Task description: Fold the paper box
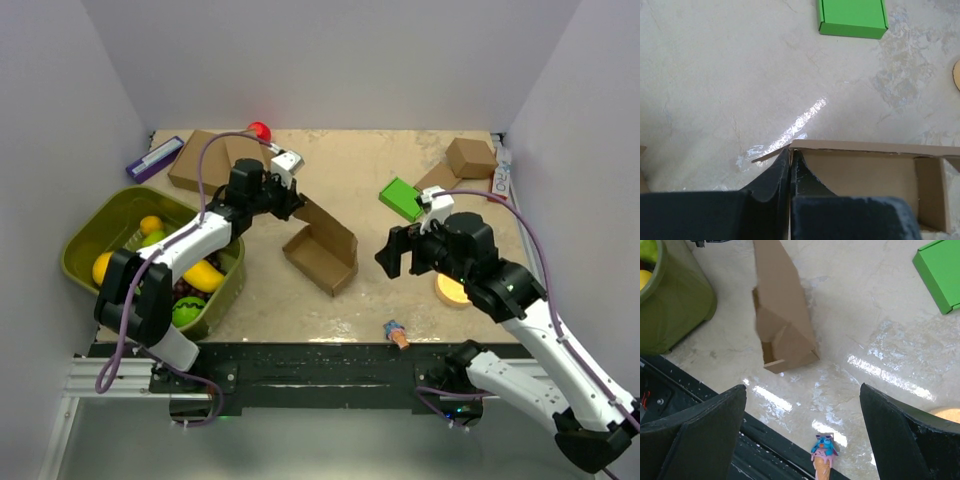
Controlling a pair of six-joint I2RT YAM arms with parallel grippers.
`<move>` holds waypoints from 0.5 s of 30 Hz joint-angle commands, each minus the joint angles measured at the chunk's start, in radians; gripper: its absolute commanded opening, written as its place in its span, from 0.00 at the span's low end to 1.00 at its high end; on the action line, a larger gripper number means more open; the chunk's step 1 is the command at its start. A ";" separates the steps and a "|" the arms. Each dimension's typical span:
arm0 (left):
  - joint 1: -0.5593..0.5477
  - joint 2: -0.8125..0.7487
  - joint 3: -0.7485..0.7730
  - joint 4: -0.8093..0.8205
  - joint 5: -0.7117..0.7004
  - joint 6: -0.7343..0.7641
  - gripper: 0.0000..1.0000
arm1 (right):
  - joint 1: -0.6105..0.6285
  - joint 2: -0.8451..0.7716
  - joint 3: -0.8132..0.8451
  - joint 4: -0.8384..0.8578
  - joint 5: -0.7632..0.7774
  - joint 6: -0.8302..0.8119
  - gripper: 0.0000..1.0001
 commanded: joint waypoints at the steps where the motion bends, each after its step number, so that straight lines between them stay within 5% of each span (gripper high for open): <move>1: -0.027 -0.056 -0.026 0.064 -0.107 -0.030 0.00 | -0.001 0.024 -0.017 0.007 -0.003 -0.015 0.98; 9: -0.058 -0.134 -0.056 -0.014 -0.457 -0.154 0.00 | -0.001 0.117 -0.020 -0.054 0.028 0.092 0.92; 15: -0.030 -0.102 0.001 -0.066 -0.477 -0.227 0.00 | 0.094 0.182 -0.170 -0.093 0.030 0.297 0.87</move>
